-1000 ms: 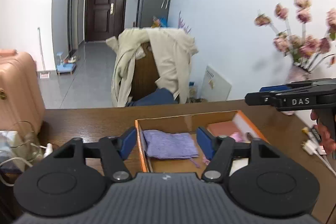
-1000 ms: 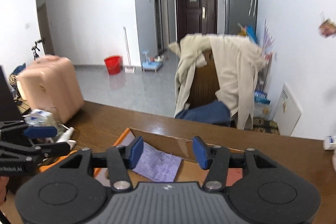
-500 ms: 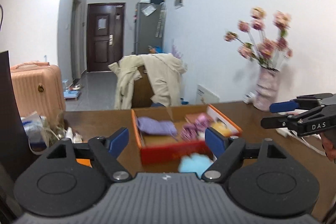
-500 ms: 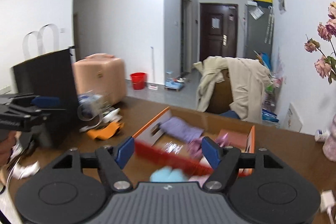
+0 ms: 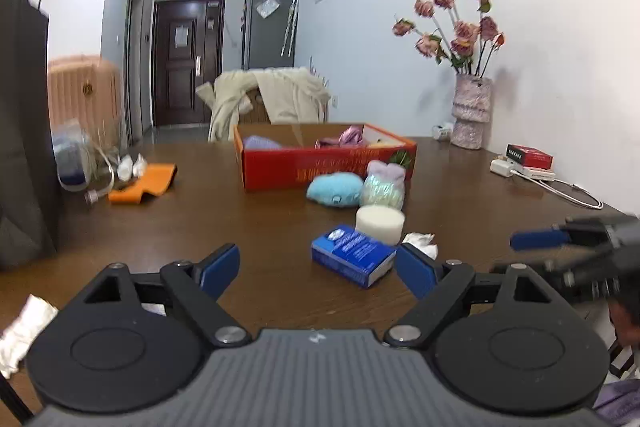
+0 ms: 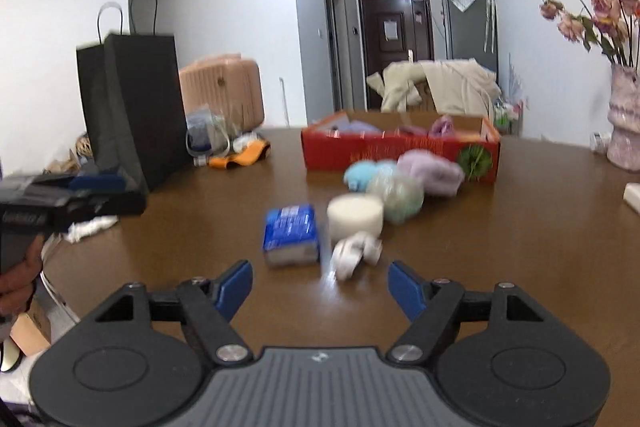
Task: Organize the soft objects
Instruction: 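Withdraw both grippers from the box back toward the pile, then close both grippers on the blue handkerchief pack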
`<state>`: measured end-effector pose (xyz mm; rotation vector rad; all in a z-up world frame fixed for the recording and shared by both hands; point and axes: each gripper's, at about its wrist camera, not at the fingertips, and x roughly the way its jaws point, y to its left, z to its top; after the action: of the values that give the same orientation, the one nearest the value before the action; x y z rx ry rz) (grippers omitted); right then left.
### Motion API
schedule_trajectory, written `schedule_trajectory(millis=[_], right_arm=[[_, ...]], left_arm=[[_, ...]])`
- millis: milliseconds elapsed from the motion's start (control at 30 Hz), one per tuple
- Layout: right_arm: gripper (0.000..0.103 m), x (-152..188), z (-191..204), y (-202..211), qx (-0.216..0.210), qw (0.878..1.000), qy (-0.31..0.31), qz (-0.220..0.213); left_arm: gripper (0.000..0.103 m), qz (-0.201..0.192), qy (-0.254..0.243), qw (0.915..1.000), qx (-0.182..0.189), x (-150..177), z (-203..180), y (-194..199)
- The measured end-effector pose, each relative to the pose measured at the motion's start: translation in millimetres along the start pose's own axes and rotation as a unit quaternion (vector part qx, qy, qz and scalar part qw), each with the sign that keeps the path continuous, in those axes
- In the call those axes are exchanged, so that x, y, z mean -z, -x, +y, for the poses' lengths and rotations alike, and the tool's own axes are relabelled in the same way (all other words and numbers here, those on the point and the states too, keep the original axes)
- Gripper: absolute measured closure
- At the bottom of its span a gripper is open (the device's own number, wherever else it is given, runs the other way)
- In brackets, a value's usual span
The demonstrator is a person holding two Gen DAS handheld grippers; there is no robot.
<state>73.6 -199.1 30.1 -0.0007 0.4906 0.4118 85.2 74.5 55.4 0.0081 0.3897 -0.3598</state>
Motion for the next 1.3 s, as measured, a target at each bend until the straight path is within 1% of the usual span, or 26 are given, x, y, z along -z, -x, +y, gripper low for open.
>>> schedule_trajectory(millis=[67, 100, 133, 200, 267, 300, 333, 367, 433, 467, 533, 567, 600, 667, 700, 767, 867, 967, 1033, 1100, 1133, 1167, 1233, 1300], right_arm=[[0.041, 3.9, 10.8, -6.6, -0.012, 1.0, 0.015, 0.006], [0.043, 3.4, 14.3, -10.9, -0.017, 1.0, 0.013, 0.007], [0.045, 0.8, 16.3, -16.4, -0.021, 1.0, 0.008, 0.012], [0.047, -2.4, 19.9, -31.7, -0.024, 0.999, 0.001, 0.025], [0.055, -5.8, 25.6, -50.0, -0.017, 0.999, 0.002, 0.037], [0.057, -7.0, 28.2, -58.5, -0.017, 0.999, 0.003, 0.041], [0.06, -10.1, 30.2, -66.8, -0.016, 0.999, 0.003, 0.044], [0.061, -15.1, 31.4, -75.7, -0.015, 0.999, 0.002, 0.042], [0.061, -22.3, 30.6, -90.6, -0.017, 0.999, -0.003, 0.044], [0.061, -24.7, 28.7, -98.0, -0.022, 0.998, -0.009, 0.051], [0.061, -28.3, 23.9, -110.6, -0.035, 0.997, -0.03, 0.061], [0.06, -29.1, 21.3, -113.0, -0.039, 0.997, -0.036, 0.06], [0.058, -29.9, 18.3, -115.0, -0.038, 0.997, -0.041, 0.055], [0.058, -32.2, 8.5, -118.2, -0.033, 0.997, -0.056, 0.05], [0.058, -34.0, 2.5, -120.5, -0.033, 0.996, -0.067, 0.048], [0.058, -37.3, -8.9, -124.4, -0.035, 0.994, -0.09, 0.047], [0.058, -40.8, -15.9, -127.3, -0.038, 0.993, -0.098, 0.046], [0.059, -45.2, -20.3, -129.1, -0.044, 0.992, -0.111, 0.037], [0.06, -46.9, -24.5, -131.5, -0.038, 0.991, -0.125, 0.032], [0.064, -46.8, -29.1, -137.0, -0.019, 0.989, -0.139, 0.048], [0.069, -45.9, -30.8, -138.0, -0.01, 0.988, -0.146, 0.055], [0.072, -44.9, -32.8, -137.1, -0.006, 0.987, -0.154, 0.054], [0.073, -44.0, -36.6, -133.8, -0.009, 0.985, -0.164, 0.045], [0.075, -42.5, -38.9, -135.4, -0.017, 0.984, -0.169, 0.047]], left_arm=[[0.019, 0.018, 0.015, 0.9996, -0.012, 6.7, 5.1, -16.1], [0.021, 0.022, 0.022, 0.9995, -0.01, 9.8, 8.0, -21.7], [0.025, 0.029, 0.028, 0.9992, -0.006, 12.2, 11.9, -28.3], [0.026, 0.031, 0.027, 0.9991, 0.007, 7.9, 14.5, -44.0], [0.029, 0.025, 0.012, 0.9994, 0.021, -0.2, 15.5, -64.7], [0.033, 0.029, 0.008, 0.9992, 0.027, -5.8, 15.8, -78.5], [0.035, 0.04, 0.011, 0.9983, 0.042, -11.9, 18.0, -94.6], [0.038, 0.055, 0.023, 0.9964, 0.06, -18.1, 20.5, -112.6], [0.052, 0.084, 0.046, 0.992, 0.082, -24.7, 25.2, -140.2], [0.054, 0.098, 0.058, 0.9888, 0.096, -25.5, 27.8, -152.9], [0.064, 0.12, 0.089, 0.982, 0.116, -22.2, 33.5, -169.7], [0.066, 0.129, 0.102, 0.9782, 0.127, -18.8, 37.3, -173.2], [0.067, 0.129, 0.114, 0.976, 0.134, -16.1, 41.3, -173.1], [0.07, 0.133, 0.141, 0.9696, 0.149, -12.0, 50.6, -169.3], [0.072, 0.137, 0.154, 0.9665, 0.153, -9.8, 54.1, -166.4], [0.073, 0.143, 0.173, 0.9627, 0.151, -5.4, 57.0, -156.7], [0.073, 0.132, 0.193, 0.962, 0.141, 0.5, 56.4, -138.1], [0.072, 0.112, 0.21, 0.9597, 0.15, -3.6, 56.0, -127.9], [0.064, 0.101, 0.208, 0.9628, 0.139, -9.0, 55.3, -130.6], [0.064, 0.105, 0.212, 0.963, 0.129, -12.6, 57.0, -141.0], [0.064, 0.11, 0.214, 0.9621, 0.129, -13.9, 57.1, -146.9], [0.064, 0.114, 0.215, 0.9616, 0.127, -14.7, 56.0, -151.5], [0.071, 0.126, 0.207, 0.9611, 0.133, -14.6, 50.7, -157.0], [0.075, 0.127, 0.194, 0.9625, 0.141, -14.0, 44.5, -154.4]])
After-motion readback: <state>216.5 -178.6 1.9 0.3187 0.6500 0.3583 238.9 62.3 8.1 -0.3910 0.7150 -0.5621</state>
